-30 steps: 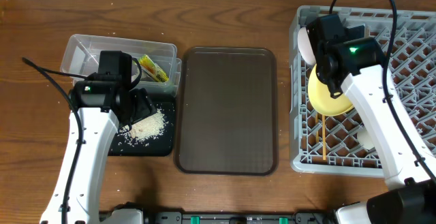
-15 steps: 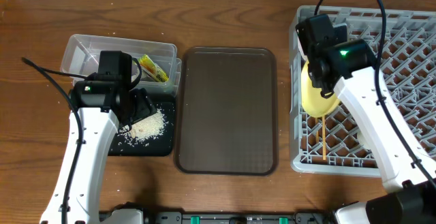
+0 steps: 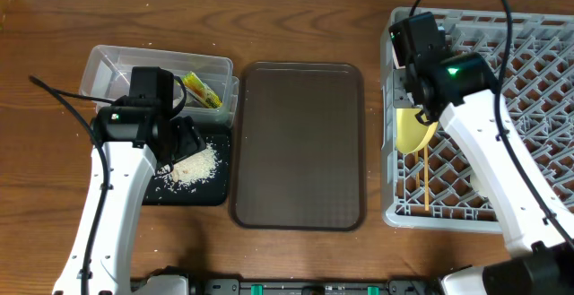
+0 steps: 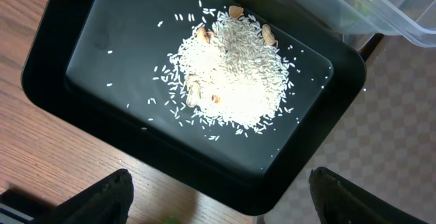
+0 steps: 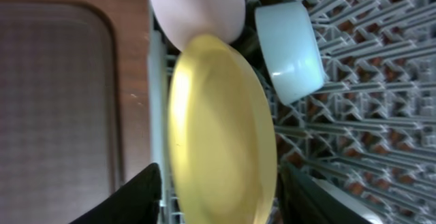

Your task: Sort waste into correct bins and load items into the dishwasher rack

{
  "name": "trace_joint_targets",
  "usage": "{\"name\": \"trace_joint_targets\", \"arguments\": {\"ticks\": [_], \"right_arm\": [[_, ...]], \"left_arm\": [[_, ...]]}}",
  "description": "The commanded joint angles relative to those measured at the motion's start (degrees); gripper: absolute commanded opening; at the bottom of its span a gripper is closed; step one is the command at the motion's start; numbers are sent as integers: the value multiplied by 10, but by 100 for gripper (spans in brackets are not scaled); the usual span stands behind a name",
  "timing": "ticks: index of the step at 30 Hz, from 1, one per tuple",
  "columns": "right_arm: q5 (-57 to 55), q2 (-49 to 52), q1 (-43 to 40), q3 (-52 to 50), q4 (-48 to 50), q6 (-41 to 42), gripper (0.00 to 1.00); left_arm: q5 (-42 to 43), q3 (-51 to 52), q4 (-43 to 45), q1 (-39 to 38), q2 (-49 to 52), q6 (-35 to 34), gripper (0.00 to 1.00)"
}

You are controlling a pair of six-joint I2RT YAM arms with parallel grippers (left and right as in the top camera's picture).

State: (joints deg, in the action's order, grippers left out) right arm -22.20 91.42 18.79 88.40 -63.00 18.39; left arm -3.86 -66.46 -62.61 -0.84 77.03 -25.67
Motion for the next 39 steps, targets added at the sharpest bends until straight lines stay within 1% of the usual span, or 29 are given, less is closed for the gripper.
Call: {"name": "trace_joint_targets", "arguments": {"ticks": [1,3,4,7,8,10,12,13,15,22,26,31,34,39], "right_arm": [[53,-47,-32,5,15,29,60],[103,-62,-64,5,29,7,62],[132,-68,-81,5,35,-11,63],[255,-73,-147,5,47,-85,73],[290,-73,-170,5,46,-107,79],[323,-71,-207,5,37,-133,87],[330,-71,-238,5,26,-141,96],[332,-71,-251,5,21,-143,99],[332,-71,-266,5,5,-142,99],[327,-71,-274,3,-66,-143,99],[325,-83,-270,-22,-67,-141,99],[312,-155,-266,-116,-13,-120,99],[312,-226,-265,-197,39,-118,99],[284,-370,-249,-337,139,-118,99]], "left_arm": [[-11,-1,1,3,0,5,86],[-9,-1,7,1,0,20,86],[2,-2,14,-1,0,38,86],[67,-2,49,-13,0,105,86],[88,-1,64,-21,0,125,86],[104,-2,82,-37,0,144,86],[103,-2,92,-56,1,152,86],[103,-1,91,-65,1,156,86],[103,-1,82,-77,1,156,86],[103,-1,-10,-84,0,156,86],[103,0,-33,-84,-11,156,86],[87,37,-11,-84,-80,156,86],[87,77,20,-84,-152,156,86],[88,154,84,-84,-304,155,86]]}}
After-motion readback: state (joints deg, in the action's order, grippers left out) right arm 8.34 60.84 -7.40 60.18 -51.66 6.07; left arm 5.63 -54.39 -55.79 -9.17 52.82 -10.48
